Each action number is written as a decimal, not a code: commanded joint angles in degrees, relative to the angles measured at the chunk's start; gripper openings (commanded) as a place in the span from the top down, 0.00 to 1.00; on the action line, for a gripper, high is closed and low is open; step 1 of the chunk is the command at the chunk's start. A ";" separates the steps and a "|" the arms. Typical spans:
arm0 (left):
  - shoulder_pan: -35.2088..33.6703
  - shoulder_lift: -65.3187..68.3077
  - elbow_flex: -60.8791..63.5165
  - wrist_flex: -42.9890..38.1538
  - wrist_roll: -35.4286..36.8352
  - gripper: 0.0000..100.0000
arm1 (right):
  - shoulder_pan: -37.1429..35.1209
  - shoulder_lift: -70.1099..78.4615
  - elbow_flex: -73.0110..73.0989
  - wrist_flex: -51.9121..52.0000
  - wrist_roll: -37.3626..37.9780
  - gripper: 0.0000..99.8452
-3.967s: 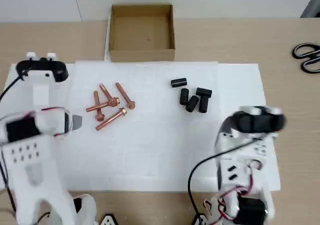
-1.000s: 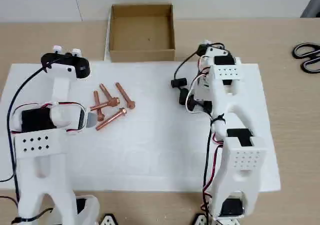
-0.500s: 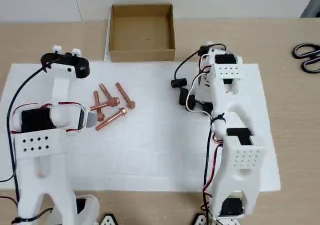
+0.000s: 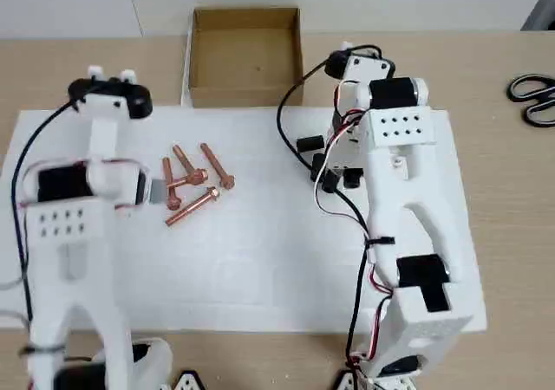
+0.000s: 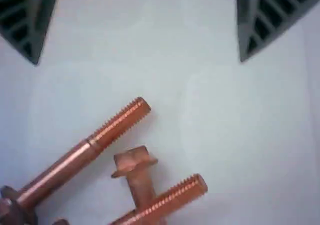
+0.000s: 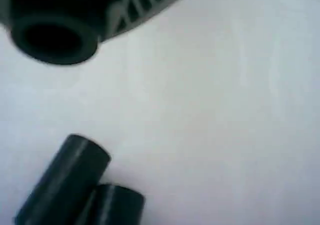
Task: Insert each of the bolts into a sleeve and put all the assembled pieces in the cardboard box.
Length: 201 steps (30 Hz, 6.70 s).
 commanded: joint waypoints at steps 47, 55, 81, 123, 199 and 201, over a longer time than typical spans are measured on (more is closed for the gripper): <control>8.62 50.46 -29.67 -6.51 -23.38 0.77 | -0.13 -3.74 -1.14 0.84 10.29 1.00; 10.02 52.75 -32.22 -5.54 -21.89 0.95 | -0.13 -3.74 -1.14 0.84 10.29 1.00; 17.41 52.66 -51.38 15.03 -21.01 0.99 | -0.13 -3.65 -1.14 0.84 10.20 1.00; 23.82 25.49 -36.53 15.91 -12.48 0.99 | -0.13 -3.65 -1.14 0.84 10.20 1.00; 19.34 43.34 -25.19 12.75 1.32 0.89 | -0.13 -3.65 -1.14 0.92 10.11 1.00; 19.96 43.69 -25.19 12.48 1.32 0.89 | -0.04 -3.65 -1.14 0.92 10.11 1.00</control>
